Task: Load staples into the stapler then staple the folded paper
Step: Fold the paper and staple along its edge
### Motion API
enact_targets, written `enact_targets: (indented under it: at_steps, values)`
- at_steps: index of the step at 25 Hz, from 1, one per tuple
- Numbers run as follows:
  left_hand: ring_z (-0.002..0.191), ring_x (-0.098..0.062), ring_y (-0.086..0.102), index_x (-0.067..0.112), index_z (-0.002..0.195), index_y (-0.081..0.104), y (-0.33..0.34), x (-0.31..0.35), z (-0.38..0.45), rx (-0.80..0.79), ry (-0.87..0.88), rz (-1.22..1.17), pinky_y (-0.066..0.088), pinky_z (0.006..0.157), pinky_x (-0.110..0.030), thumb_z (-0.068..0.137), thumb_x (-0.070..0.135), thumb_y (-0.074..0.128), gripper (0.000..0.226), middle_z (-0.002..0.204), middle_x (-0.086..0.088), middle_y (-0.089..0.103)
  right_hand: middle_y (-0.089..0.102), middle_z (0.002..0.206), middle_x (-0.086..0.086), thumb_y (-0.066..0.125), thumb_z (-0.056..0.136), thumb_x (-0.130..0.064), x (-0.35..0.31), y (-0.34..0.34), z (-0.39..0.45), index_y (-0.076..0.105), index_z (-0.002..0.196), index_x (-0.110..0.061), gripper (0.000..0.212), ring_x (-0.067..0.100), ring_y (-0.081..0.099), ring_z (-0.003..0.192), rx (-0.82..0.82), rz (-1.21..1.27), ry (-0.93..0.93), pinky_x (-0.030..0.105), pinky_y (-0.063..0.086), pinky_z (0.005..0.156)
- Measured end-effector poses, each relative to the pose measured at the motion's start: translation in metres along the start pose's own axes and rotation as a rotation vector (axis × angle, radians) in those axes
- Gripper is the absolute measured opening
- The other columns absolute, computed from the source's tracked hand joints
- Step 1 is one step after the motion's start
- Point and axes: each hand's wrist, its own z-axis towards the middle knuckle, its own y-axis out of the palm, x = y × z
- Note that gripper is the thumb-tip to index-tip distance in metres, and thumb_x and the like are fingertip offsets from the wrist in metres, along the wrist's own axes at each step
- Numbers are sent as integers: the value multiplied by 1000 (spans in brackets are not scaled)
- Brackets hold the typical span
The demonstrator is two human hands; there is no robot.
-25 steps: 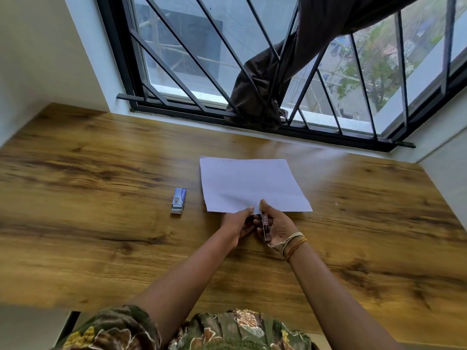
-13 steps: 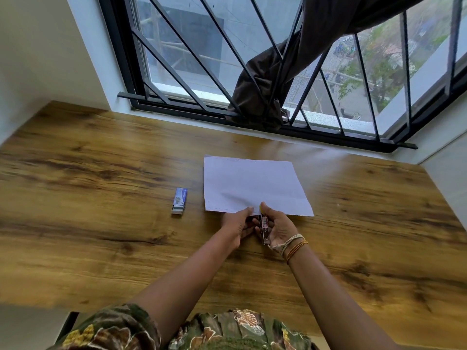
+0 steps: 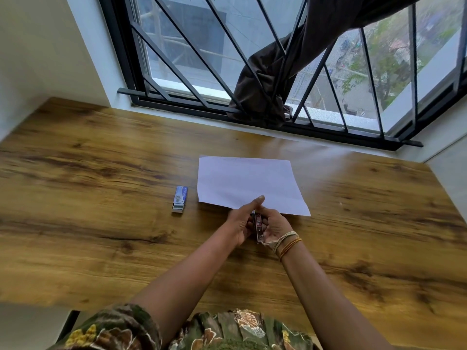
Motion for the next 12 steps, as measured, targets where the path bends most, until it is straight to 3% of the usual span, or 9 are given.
enact_targets:
  at_steps: [4, 7, 9, 12]
  values:
    - [49, -14, 54, 1, 108, 61, 3, 1, 6, 25, -8, -6, 44, 45, -22, 74, 36, 78, 52, 75, -9, 59, 67, 82, 22, 71, 81, -17, -1, 3, 4, 63, 103, 9, 35, 27, 66, 58, 62, -6, 11, 31, 56, 50]
    - [64, -23, 64, -3, 107, 64, 7, 3, 7, 52, 7, -67, 52, 53, -27, 78, 29, 74, 45, 85, -15, 67, 69, 85, 23, 76, 66, -7, 0, 14, 6, 65, 93, 7, 32, 30, 67, 63, 219, 5, -74, 37, 57, 58]
    - [69, -25, 65, -3, 111, 64, 4, 3, 6, -3, -6, -36, 53, 56, -28, 80, 35, 71, 49, 87, -16, 69, 69, 86, 23, 78, 63, -7, 0, 15, 3, 63, 97, 9, 40, 30, 67, 64, 192, 23, -74, 41, 57, 63]
    - [57, -20, 59, 4, 103, 62, -3, 5, 2, -77, -4, -18, 48, 49, -24, 83, 49, 64, 49, 68, -9, 62, 67, 84, 20, 84, 67, -25, -5, 4, -4, 63, 105, 9, 55, 29, 67, 68, -11, -50, -4, 35, 58, 62]
